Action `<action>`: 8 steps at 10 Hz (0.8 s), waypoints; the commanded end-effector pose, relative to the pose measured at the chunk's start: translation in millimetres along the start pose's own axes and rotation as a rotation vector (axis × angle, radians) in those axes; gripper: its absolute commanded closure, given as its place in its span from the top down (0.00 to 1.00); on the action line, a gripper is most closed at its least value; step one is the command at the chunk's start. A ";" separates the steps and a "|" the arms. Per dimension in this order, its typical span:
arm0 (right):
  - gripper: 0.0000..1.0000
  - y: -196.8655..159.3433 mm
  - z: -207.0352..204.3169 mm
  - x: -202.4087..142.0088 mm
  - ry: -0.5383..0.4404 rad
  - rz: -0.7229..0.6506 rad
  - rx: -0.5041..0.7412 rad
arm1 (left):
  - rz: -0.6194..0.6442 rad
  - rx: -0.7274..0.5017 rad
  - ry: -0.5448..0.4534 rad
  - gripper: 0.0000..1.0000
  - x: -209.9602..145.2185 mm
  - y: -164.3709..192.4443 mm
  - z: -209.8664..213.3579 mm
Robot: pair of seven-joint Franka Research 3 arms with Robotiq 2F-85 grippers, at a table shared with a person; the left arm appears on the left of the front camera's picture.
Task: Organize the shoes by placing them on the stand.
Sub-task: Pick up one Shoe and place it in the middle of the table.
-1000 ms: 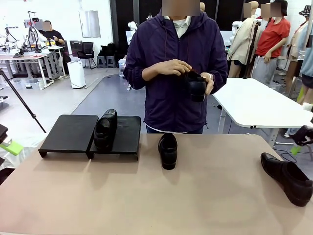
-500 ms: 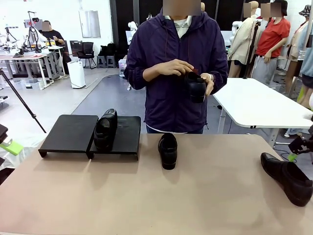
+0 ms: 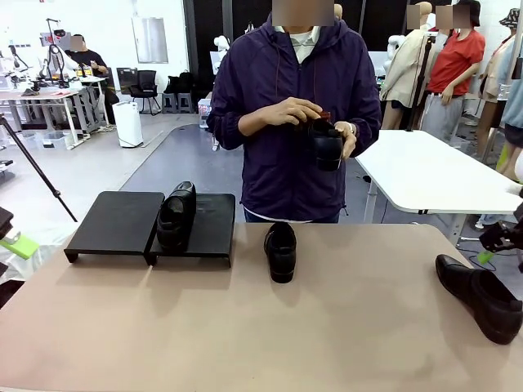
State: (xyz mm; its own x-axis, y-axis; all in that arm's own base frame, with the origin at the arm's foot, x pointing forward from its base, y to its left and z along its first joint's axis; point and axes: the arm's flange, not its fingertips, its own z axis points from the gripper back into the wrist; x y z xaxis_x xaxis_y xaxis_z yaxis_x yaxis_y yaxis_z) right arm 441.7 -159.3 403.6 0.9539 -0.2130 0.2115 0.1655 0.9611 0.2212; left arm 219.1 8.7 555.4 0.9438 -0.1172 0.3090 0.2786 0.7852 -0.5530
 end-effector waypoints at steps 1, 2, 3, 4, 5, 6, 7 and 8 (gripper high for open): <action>1.00 9.9 -11.7 1.0 -0.075 -0.025 -0.045 | -0.006 0.003 0.008 1.00 0.5 1.7 4.4; 1.00 7.9 -16.4 3.4 -0.105 -0.022 -0.052 | -0.006 0.003 0.008 1.00 0.5 1.7 4.4; 1.00 6.5 -22.9 3.7 -0.109 -0.004 -0.065 | -0.006 0.003 0.008 1.00 0.5 1.7 4.4; 1.00 2.7 -28.2 3.6 -0.120 0.006 -0.091 | -0.006 0.003 0.008 1.00 0.5 1.7 4.4; 1.00 -2.7 -33.2 5.2 -0.153 0.002 -0.122 | -0.006 0.003 0.008 1.00 0.5 1.7 4.4; 1.00 -6.2 -38.9 6.9 -0.170 0.015 -0.127 | -0.006 0.003 0.008 1.00 0.5 1.7 4.4; 1.00 -9.1 -42.0 9.1 -0.152 0.018 -0.128 | -0.006 0.003 0.008 1.00 0.5 1.7 4.4; 1.00 -11.4 -42.6 8.8 -0.140 0.023 -0.133 | -0.006 0.003 0.008 1.00 0.5 1.7 4.4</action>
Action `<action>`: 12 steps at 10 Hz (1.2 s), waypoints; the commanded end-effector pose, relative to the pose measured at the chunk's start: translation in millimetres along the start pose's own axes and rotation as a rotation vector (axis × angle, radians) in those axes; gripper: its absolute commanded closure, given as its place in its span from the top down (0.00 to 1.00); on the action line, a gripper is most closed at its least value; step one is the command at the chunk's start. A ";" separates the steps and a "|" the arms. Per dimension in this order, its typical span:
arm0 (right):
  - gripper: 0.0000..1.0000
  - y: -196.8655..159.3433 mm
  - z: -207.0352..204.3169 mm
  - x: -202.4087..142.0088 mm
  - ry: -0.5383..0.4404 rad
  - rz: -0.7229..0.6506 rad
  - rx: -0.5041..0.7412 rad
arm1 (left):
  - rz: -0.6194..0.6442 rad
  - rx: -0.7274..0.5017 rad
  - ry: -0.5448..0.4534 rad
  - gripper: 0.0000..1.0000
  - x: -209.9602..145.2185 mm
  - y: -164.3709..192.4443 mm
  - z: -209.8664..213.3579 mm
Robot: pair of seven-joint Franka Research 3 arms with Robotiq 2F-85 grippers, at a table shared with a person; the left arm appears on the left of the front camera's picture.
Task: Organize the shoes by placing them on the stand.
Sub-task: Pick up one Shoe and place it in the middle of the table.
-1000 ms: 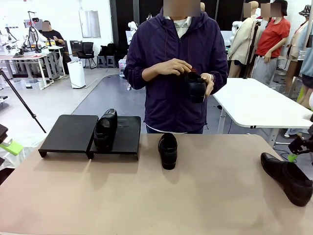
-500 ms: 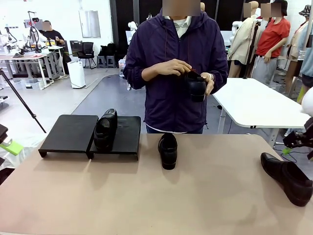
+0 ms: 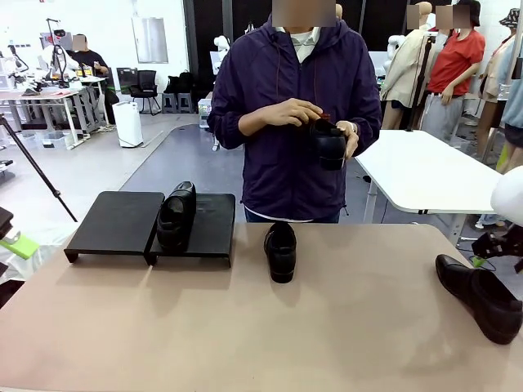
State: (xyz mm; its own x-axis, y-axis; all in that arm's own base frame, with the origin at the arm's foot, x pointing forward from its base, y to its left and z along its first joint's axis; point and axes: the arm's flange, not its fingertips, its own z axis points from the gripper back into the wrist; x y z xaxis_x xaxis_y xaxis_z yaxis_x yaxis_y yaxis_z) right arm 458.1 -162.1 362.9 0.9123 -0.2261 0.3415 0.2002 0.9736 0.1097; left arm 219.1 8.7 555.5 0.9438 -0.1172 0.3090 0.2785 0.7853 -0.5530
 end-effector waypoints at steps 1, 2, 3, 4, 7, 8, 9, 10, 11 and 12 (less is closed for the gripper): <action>1.00 -3.3 -1.7 0.3 0.009 0.034 -0.017 | -0.006 0.003 0.008 1.00 0.4 1.7 4.3; 1.00 -5.2 -3.2 -0.1 0.019 0.042 -0.020 | -0.006 0.003 0.008 1.00 0.4 1.7 4.3; 1.00 -8.3 -3.9 -0.6 0.037 0.038 -0.016 | -0.006 0.003 0.008 1.00 0.4 1.7 4.3; 1.00 -12.4 -0.1 0.3 0.039 0.025 0.033 | -0.006 0.003 0.008 1.00 0.4 1.7 4.3; 1.00 -24.6 20.2 3.0 0.073 0.061 0.116 | -0.006 0.003 0.008 1.00 0.4 1.7 4.3; 1.00 -30.4 30.0 2.8 0.111 0.098 0.131 | -0.006 0.003 0.008 1.00 0.4 1.7 4.3; 1.00 -34.2 37.4 1.7 0.134 0.149 0.134 | -0.006 0.003 0.008 1.00 0.4 1.7 4.3; 1.00 -33.8 39.3 -1.0 0.148 0.192 0.113 | -0.006 0.003 0.008 1.00 0.4 1.7 4.3; 1.00 -30.8 35.7 -3.9 0.159 0.220 0.111 | -0.006 0.003 0.008 1.00 0.4 1.7 4.3; 1.00 -26.8 29.2 -6.0 0.175 0.238 0.096 | -0.006 0.003 0.008 1.00 0.4 1.7 4.3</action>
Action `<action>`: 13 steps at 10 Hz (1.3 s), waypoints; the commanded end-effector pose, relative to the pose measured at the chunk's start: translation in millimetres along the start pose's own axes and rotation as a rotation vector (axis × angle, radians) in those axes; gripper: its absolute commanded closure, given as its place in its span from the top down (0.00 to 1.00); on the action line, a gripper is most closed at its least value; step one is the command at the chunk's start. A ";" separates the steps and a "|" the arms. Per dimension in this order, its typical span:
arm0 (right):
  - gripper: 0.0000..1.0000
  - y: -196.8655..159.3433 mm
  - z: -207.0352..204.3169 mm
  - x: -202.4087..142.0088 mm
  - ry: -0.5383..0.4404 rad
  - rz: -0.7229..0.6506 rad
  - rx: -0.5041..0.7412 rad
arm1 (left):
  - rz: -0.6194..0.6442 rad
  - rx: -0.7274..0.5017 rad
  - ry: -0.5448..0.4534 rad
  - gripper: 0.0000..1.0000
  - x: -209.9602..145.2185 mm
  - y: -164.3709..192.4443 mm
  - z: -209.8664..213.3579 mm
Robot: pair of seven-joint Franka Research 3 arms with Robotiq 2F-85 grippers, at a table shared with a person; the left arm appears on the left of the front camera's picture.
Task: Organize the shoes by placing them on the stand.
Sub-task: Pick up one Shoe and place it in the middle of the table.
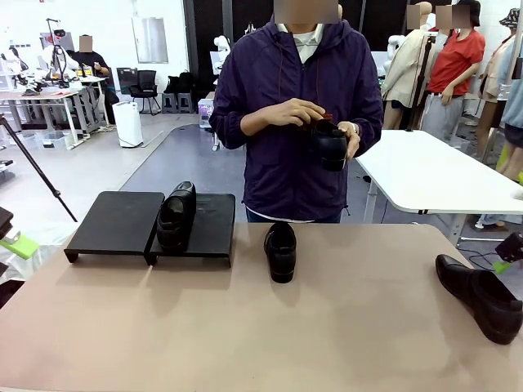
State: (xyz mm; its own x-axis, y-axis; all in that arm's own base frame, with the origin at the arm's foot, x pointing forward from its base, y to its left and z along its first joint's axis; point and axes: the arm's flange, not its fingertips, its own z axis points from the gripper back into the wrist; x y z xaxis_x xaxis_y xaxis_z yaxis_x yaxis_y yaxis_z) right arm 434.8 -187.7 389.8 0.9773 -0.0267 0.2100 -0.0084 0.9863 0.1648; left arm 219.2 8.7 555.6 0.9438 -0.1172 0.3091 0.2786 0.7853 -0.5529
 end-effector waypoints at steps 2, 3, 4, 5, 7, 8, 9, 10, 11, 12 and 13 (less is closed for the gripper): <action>1.00 6.2 -22.0 2.5 0.015 0.068 -0.054 | -0.006 0.003 0.008 1.00 0.4 1.7 4.2; 1.00 6.9 -27.4 3.2 0.029 0.072 -0.072 | -0.006 0.003 0.008 1.00 0.4 1.7 4.2; 1.00 8.1 -33.7 2.7 0.050 0.081 -0.082 | -0.006 0.003 0.008 1.00 0.4 1.7 4.2; 1.00 9.9 -41.2 3.1 0.066 0.088 -0.098 | -0.006 0.003 0.008 1.00 0.4 1.7 4.2; 1.00 10.7 -51.9 6.0 0.079 0.094 -0.113 | -0.006 0.003 0.008 1.00 0.4 1.7 4.2; 1.00 11.1 -55.2 6.9 0.078 0.099 -0.114 | -0.006 0.003 0.008 1.00 0.4 1.7 4.2; 1.00 11.0 -56.5 7.1 0.079 0.106 -0.113 | -0.006 0.003 0.008 1.00 0.4 1.7 4.2; 1.00 11.2 -57.0 6.8 0.085 0.114 -0.112 | -0.006 0.003 0.008 1.00 0.4 1.7 4.2; 0.40 12.2 -57.3 6.5 0.091 0.120 -0.120 | -0.006 0.003 0.008 1.00 0.4 1.7 4.2; 0.00 12.5 -58.1 6.6 0.095 0.122 -0.121 | -0.006 0.003 0.008 1.00 0.4 1.7 4.2; 0.00 13.0 -57.9 6.6 0.095 0.125 -0.120 | -0.006 0.003 0.008 1.00 0.4 1.7 4.2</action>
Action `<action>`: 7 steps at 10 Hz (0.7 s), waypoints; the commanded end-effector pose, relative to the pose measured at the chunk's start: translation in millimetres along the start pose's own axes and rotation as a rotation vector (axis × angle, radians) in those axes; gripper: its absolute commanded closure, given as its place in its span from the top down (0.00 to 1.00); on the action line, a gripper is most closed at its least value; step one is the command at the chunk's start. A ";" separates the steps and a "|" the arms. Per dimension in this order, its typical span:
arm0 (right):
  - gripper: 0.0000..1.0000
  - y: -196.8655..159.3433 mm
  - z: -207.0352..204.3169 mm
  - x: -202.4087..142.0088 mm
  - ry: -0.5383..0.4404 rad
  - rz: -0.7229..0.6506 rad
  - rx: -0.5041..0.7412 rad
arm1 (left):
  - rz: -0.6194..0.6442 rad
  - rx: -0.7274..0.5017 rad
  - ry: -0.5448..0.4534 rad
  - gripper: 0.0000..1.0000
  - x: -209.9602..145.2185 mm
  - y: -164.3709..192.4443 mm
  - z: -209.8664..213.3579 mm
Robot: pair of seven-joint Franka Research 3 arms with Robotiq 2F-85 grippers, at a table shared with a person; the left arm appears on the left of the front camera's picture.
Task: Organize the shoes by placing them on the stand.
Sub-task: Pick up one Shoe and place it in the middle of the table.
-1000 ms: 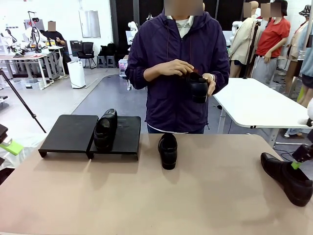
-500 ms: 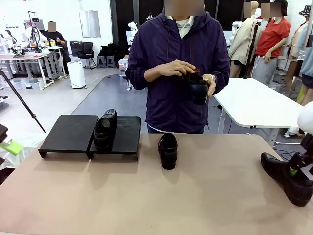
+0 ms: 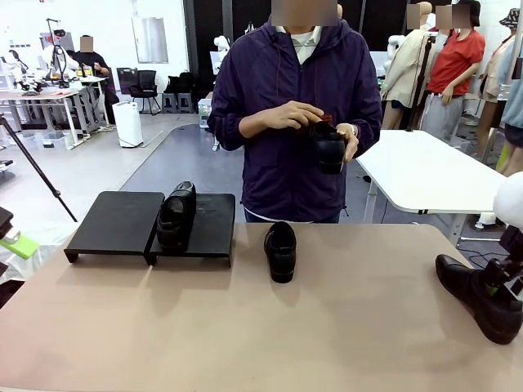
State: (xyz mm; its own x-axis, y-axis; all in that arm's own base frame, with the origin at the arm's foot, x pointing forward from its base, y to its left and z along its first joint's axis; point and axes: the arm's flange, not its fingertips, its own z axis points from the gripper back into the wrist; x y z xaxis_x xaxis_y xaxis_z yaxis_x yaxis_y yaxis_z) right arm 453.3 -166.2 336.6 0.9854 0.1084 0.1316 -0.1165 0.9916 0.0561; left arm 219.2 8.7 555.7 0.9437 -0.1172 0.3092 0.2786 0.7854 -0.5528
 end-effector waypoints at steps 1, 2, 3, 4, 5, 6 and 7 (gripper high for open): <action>0.00 0.6 0.7 0.3 0.005 -0.001 -0.032 | -0.006 0.003 0.008 1.00 0.4 1.7 4.1; 0.00 0.7 0.8 0.3 0.003 0.000 -0.031 | -0.006 0.003 0.008 1.00 0.4 1.7 4.1; 0.00 0.9 0.4 0.4 0.003 0.000 -0.028 | -0.006 0.003 0.008 1.00 0.4 1.7 4.1; 0.00 1.1 0.6 0.5 0.003 0.005 -0.019 | -0.006 0.003 0.008 1.00 0.4 1.7 4.1; 0.00 0.8 0.1 0.4 0.003 0.008 -0.016 | -0.006 0.003 0.008 1.00 0.4 1.7 4.1; 0.00 1.2 0.2 0.1 0.002 0.012 -0.008 | -0.006 0.003 0.008 1.00 0.4 1.7 4.1; 0.00 2.3 1.0 -0.1 0.001 0.016 -0.004 | -0.006 0.003 0.008 1.00 0.4 1.7 4.1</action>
State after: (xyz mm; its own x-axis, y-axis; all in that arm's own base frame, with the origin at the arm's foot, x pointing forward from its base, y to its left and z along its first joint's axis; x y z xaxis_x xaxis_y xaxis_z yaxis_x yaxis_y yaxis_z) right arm 453.5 -165.6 336.5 0.9851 0.1117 0.1304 -0.1196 0.9913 0.0550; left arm 219.2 8.7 555.7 0.9437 -0.1172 0.3092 0.2786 0.7854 -0.5528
